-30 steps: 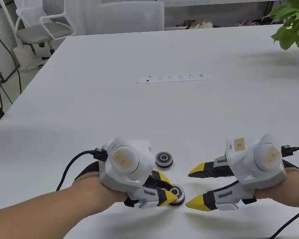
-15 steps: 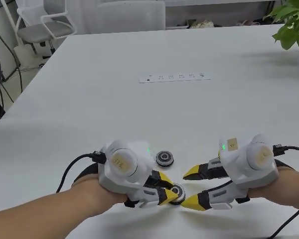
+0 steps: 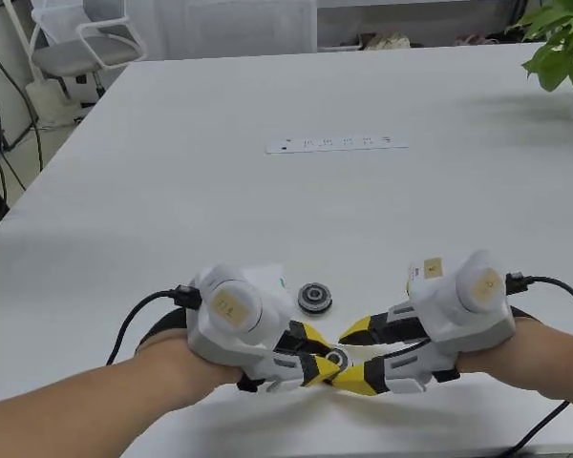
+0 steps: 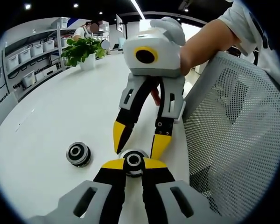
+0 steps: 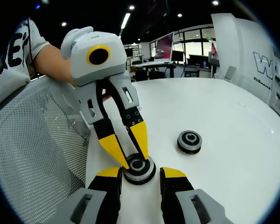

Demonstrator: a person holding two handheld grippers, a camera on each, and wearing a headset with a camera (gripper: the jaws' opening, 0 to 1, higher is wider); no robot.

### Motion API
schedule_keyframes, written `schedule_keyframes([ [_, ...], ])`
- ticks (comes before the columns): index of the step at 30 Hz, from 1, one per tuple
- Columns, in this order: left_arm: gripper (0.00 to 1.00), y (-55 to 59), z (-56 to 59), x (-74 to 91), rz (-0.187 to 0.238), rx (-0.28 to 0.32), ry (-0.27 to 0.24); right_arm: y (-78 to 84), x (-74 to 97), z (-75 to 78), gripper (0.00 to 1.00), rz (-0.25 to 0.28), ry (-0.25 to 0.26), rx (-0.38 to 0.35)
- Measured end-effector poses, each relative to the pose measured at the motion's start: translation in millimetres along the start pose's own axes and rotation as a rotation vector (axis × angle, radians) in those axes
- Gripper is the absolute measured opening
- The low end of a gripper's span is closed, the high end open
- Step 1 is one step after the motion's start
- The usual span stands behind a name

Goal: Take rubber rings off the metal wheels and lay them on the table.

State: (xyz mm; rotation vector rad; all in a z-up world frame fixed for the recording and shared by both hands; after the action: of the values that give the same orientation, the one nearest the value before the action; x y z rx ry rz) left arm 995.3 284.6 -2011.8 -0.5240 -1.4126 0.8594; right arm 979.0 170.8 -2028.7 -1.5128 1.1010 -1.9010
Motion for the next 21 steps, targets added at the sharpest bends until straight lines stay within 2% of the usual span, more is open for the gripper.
schedule_keyframes([
  [6,0.07,0.3,-0.3,0.2,0.002,0.001,-0.001,0.4,0.0,-3.0,0.26,-0.010,-0.010,0.014],
  [21,0.07,0.6,-0.1,0.3,0.008,0.005,-0.007,3.8,4.8,-5.0,0.21,-0.030,0.002,0.030],
])
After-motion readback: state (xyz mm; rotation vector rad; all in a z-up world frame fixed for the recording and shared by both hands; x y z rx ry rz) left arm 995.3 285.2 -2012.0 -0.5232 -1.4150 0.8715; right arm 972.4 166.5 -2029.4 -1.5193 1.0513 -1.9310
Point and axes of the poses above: the centre of the closed fingertips' face, and the gripper's own axes: x roughly backward along the fingers, z roughly to its right, y roughly out of its underside, the point moved 8 cm from there along x, roughly backward along the fingers, and after that the axes turned 12 degrees about x, right-handed, at the moved point
